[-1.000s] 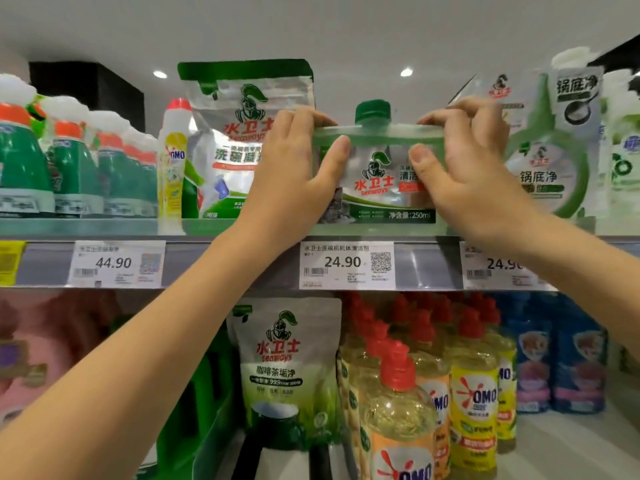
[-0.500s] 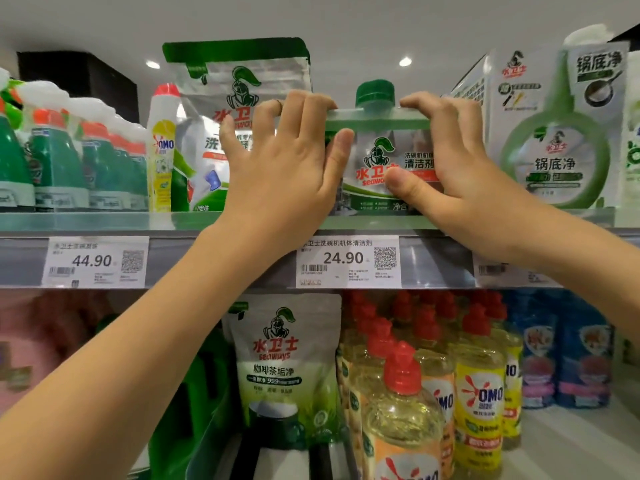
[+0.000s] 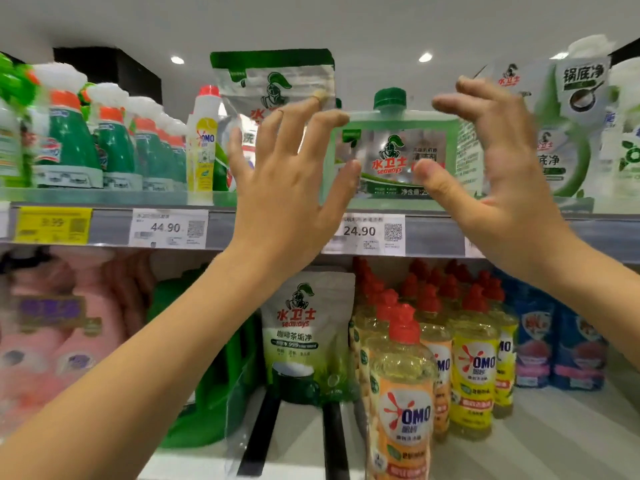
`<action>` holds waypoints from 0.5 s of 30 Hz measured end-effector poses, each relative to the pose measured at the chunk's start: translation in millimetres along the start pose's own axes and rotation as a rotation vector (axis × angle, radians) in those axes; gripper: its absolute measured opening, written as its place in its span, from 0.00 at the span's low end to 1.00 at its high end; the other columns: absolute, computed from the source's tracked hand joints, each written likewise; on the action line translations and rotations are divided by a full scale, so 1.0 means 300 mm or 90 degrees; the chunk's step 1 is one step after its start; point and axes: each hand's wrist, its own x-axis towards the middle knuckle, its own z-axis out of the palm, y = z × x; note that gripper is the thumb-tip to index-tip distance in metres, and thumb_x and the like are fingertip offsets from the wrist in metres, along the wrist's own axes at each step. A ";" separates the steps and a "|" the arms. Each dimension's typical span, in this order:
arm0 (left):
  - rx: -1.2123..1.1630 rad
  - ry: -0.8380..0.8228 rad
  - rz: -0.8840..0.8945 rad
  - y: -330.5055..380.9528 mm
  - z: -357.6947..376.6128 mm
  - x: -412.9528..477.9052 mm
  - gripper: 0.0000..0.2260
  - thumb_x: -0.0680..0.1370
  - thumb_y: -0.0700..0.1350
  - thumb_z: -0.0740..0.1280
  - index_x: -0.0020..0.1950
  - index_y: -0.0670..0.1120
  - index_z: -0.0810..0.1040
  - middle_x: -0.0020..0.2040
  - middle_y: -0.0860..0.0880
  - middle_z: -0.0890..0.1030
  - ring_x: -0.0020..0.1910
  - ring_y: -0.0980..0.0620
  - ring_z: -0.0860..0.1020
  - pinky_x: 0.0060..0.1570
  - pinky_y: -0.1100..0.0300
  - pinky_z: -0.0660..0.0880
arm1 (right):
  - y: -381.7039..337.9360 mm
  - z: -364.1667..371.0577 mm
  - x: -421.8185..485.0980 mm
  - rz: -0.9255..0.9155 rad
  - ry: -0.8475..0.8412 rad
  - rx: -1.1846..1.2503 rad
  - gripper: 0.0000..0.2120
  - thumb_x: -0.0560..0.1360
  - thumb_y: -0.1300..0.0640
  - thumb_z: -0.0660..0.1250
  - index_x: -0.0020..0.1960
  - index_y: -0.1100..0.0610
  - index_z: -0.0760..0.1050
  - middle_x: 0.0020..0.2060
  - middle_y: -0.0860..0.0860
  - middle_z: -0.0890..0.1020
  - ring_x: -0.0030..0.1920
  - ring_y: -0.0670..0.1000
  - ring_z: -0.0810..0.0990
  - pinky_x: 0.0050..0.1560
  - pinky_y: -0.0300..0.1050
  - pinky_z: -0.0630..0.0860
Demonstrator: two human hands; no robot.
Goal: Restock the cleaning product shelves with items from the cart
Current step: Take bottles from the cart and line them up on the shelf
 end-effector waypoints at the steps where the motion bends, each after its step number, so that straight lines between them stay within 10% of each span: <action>1: -0.018 0.004 -0.003 0.003 -0.030 -0.034 0.18 0.80 0.54 0.59 0.67 0.49 0.71 0.69 0.50 0.70 0.70 0.48 0.66 0.70 0.35 0.54 | -0.032 -0.012 -0.033 -0.014 0.008 0.008 0.22 0.77 0.47 0.62 0.67 0.57 0.69 0.65 0.54 0.68 0.70 0.54 0.63 0.70 0.37 0.56; 8: -0.114 -0.019 -0.069 0.048 -0.292 -0.302 0.11 0.78 0.48 0.63 0.58 0.45 0.74 0.53 0.51 0.77 0.50 0.51 0.77 0.52 0.45 0.73 | -0.278 -0.048 -0.301 0.011 -0.067 0.166 0.10 0.77 0.52 0.62 0.57 0.52 0.73 0.52 0.47 0.73 0.55 0.54 0.72 0.56 0.51 0.71; 15: -0.051 -0.122 -0.266 0.036 -0.662 -0.759 0.03 0.78 0.44 0.65 0.46 0.46 0.75 0.41 0.57 0.75 0.40 0.55 0.77 0.45 0.46 0.75 | -0.632 0.071 -0.612 0.063 -0.316 0.399 0.08 0.78 0.52 0.62 0.53 0.54 0.75 0.45 0.47 0.74 0.44 0.48 0.75 0.46 0.39 0.70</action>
